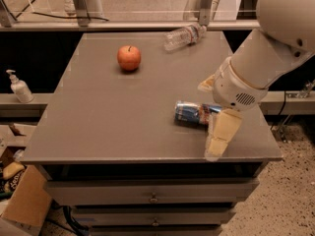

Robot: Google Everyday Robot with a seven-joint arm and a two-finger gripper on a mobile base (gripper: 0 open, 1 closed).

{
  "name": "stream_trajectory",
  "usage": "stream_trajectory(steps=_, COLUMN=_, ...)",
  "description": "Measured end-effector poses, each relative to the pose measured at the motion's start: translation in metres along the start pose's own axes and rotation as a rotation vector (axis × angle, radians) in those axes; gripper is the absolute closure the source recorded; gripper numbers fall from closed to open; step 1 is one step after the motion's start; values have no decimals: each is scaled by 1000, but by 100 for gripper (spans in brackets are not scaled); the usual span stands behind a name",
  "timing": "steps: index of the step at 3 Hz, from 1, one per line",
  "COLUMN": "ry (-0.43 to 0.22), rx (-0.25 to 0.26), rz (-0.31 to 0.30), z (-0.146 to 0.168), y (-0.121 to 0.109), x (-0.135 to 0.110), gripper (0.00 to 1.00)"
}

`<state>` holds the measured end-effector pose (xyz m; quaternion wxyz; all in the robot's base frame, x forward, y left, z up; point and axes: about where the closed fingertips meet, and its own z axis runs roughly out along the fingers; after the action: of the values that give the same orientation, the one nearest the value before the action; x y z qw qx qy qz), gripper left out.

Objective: Pick redbull can

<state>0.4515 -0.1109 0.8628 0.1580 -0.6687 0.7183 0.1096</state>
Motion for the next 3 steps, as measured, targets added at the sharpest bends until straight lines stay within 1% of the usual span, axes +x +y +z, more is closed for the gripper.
stream_trajectory(steps=1, ry=32, rx=39, rz=-20, z=15, y=-12, x=-2, gripper=0)
stream_trajectory(steps=2, ry=68, rx=65, rz=-30, z=27, y=-28, x=-2, gripper=0)
stream_trajectory(steps=3, ry=101, rx=69, rz=-27, z=38, y=-39, x=5, gripper=17)
